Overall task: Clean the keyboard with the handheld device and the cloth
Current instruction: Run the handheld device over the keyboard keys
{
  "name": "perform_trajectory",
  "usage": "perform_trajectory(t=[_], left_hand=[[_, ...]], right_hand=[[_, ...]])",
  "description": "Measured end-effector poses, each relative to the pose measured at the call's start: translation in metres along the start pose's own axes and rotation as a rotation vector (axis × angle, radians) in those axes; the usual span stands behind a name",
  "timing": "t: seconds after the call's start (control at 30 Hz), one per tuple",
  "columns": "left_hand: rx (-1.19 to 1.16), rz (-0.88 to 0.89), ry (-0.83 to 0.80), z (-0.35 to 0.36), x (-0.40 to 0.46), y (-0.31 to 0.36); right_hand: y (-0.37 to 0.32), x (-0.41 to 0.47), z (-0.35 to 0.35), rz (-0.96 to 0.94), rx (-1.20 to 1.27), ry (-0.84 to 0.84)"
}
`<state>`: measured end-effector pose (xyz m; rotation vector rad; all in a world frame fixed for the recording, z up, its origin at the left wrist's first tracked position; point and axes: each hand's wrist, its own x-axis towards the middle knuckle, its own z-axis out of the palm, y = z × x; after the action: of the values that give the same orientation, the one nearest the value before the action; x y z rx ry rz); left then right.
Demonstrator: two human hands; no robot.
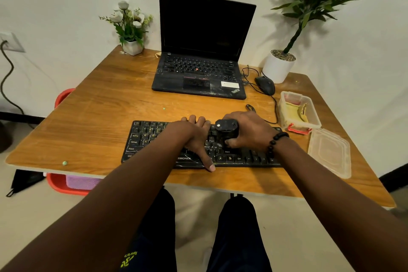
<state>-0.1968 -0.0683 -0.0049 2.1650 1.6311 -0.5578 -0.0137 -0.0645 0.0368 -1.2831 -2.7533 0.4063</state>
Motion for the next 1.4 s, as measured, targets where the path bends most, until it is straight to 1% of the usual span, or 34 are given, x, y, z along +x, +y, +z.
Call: perform_trajectory(t=[0.07,0.1,0.17,0.23,0.33,0.5,0.57,0.7,0.8,0.93,1.03,1.07,1.17,1.2,1.3,1.33,1.4], left_hand=[[-0.002,-0.002,0.002,0.0,-0.001,0.001],[-0.001,-0.003,0.001,0.0,-0.001,0.001],[-0.007,-0.003,-0.001,0.0,0.0,0.0],[-0.019,-0.006,-0.011,0.0,0.0,-0.001],[0.002,-0.004,-0.026,-0.002,-0.002,0.001],[-0.009,-0.016,-0.026,-0.001,-0.003,0.001],[0.006,-0.009,-0.029,-0.001,-0.003,0.002],[-0.006,-0.011,-0.024,-0.001,-0.003,0.001],[0.009,0.0,-0.015,-0.001,-0.003,0.001],[0.004,-0.008,-0.014,-0.001,-0.004,0.002],[0.003,-0.001,-0.004,-0.002,-0.002,0.001],[0.004,-0.002,-0.006,-0.001,-0.002,0.001],[0.014,-0.005,-0.007,-0.001,-0.003,0.001],[0.007,-0.008,-0.008,-0.001,-0.002,0.001],[-0.002,-0.012,-0.015,-0.003,-0.002,0.002],[0.0,-0.011,-0.015,-0.003,-0.002,0.002],[0.006,-0.012,-0.016,-0.004,-0.004,0.003]], right_hand=[[0.003,0.006,-0.004,0.019,-0.054,0.035],[0.003,0.006,-0.006,0.024,-0.033,0.036],[0.001,0.003,-0.007,0.01,0.036,-0.029],[-0.005,0.0,-0.006,-0.024,0.032,-0.086],[-0.008,0.004,-0.004,-0.043,-0.059,-0.028],[-0.012,0.007,-0.002,-0.057,-0.06,-0.009],[-0.012,0.008,-0.002,-0.042,-0.076,0.016],[-0.01,0.01,0.0,-0.01,-0.042,0.007],[-0.009,0.016,0.001,0.026,-0.069,0.044],[-0.006,0.018,-0.006,0.044,-0.018,-0.073],[0.0,0.017,-0.006,0.058,-0.039,0.033],[0.001,0.017,-0.005,0.065,-0.021,0.029],[0.004,0.011,-0.008,0.046,0.05,-0.09],[0.006,0.01,-0.01,0.051,0.062,-0.084],[0.011,0.007,-0.009,0.096,0.121,0.052],[0.011,0.007,-0.006,0.102,0.14,0.059],[0.01,0.006,-0.003,0.112,0.178,-0.019]])
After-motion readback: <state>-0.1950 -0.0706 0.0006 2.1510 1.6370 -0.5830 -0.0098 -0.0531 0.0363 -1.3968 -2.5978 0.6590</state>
